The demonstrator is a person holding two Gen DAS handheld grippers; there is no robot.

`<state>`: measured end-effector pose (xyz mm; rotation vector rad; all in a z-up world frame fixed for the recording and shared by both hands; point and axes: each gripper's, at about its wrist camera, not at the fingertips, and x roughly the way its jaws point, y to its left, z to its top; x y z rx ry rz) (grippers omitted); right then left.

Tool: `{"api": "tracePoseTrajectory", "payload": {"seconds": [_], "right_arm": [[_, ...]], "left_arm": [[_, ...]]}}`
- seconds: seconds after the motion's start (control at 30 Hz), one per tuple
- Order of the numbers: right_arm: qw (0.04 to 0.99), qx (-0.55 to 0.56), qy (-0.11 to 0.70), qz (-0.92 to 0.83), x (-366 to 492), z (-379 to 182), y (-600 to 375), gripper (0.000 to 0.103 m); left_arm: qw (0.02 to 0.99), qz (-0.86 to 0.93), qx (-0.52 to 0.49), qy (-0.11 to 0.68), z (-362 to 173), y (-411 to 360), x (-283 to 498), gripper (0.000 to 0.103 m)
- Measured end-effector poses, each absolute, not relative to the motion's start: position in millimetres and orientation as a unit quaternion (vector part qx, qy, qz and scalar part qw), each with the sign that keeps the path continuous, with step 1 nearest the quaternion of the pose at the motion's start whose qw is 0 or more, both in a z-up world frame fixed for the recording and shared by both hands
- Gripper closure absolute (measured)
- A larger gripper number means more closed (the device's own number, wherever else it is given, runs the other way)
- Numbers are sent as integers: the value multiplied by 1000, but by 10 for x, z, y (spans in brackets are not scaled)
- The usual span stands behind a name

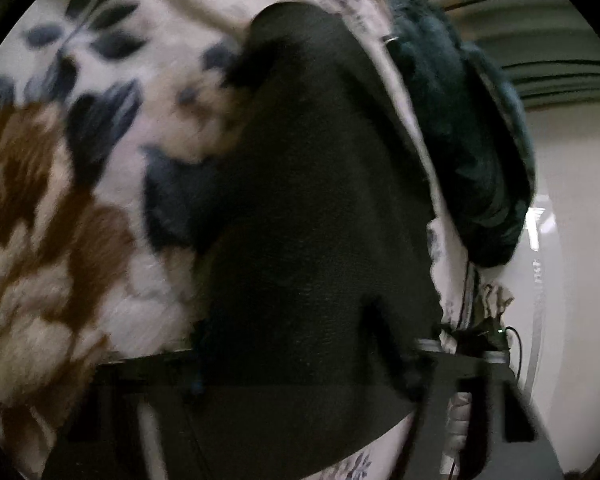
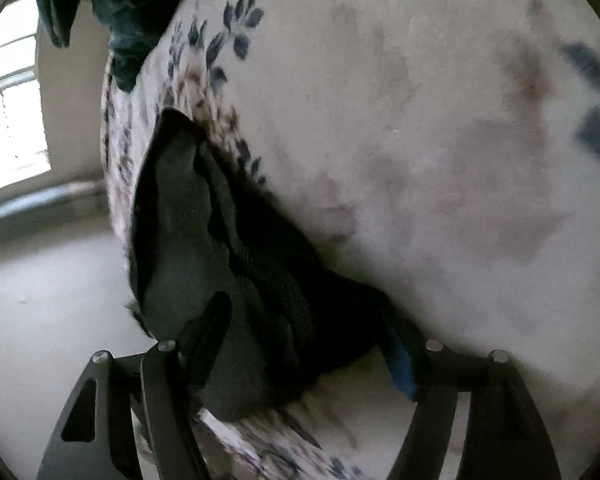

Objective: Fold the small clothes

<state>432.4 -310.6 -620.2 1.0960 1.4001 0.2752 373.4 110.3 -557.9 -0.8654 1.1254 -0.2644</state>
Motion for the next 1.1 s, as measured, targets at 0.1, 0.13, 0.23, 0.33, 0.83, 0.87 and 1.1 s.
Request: {"api": "tracePoseTrajectory", "payload": {"seconds": [0.1, 0.13, 0.23, 0.33, 0.83, 0.87, 1.1], "right_arm": [[624, 489, 596, 126, 4220, -6142, -3022, 79], [622, 499, 591, 124, 4172, -6108, -3035, 80], [622, 517, 576, 115, 3944, -5900, -3039, 83], [633, 491, 587, 116, 3623, -5638, -2917, 84], [707, 285, 645, 59, 3602, -5418, -2885, 51], [716, 270, 640, 66, 3758, -5389, -2825, 51], [715, 197, 653, 153, 4653, -5638, -2327, 51]], "left_arm": [[758, -126, -391, 506, -5467, 1122, 3707, 79], [757, -129, -393, 506, -5420, 1141, 3685, 81], [752, -136, -391, 513, -5259, 1194, 3567, 83], [736, -138, -388, 537, -5142, 1230, 3329, 83], [775, -1, -251, 580, -4991, 1364, 3004, 28], [781, 3, -240, 576, -4972, 1353, 2994, 27], [789, 26, -199, 580, -5013, 1199, 3440, 27]]}}
